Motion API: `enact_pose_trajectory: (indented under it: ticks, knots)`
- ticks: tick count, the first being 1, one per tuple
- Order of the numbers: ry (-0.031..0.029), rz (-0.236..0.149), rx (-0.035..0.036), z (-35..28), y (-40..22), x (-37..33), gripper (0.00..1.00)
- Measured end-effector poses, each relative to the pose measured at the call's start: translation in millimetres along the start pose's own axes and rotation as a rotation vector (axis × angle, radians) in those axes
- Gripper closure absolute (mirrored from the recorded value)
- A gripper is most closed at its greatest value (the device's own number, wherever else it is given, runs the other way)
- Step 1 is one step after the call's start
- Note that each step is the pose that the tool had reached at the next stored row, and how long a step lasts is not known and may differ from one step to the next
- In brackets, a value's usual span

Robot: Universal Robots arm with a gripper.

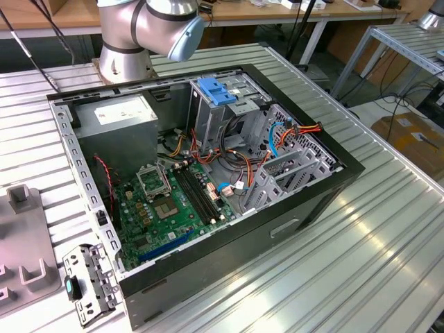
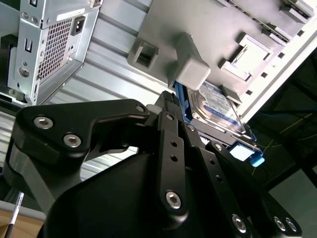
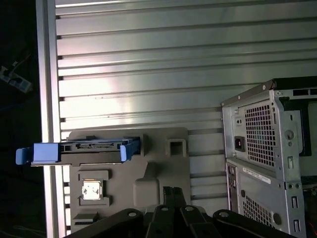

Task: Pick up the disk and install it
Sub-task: 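Reach for the disk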

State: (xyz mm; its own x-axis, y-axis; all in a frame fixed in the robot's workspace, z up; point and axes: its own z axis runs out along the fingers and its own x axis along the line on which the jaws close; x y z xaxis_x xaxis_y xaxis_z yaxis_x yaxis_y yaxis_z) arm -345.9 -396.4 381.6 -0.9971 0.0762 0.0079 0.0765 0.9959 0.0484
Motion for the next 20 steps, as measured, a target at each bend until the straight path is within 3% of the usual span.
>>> enact_pose_trajectory:
  ticks: [12,20]
  knots:
    - [0.0006,0.0,-0.0001,0.1,-0.2,3.2,0.89]
    - [0.0007,0.0,-0.0001,0.2,-0.9,15.6,0.89]
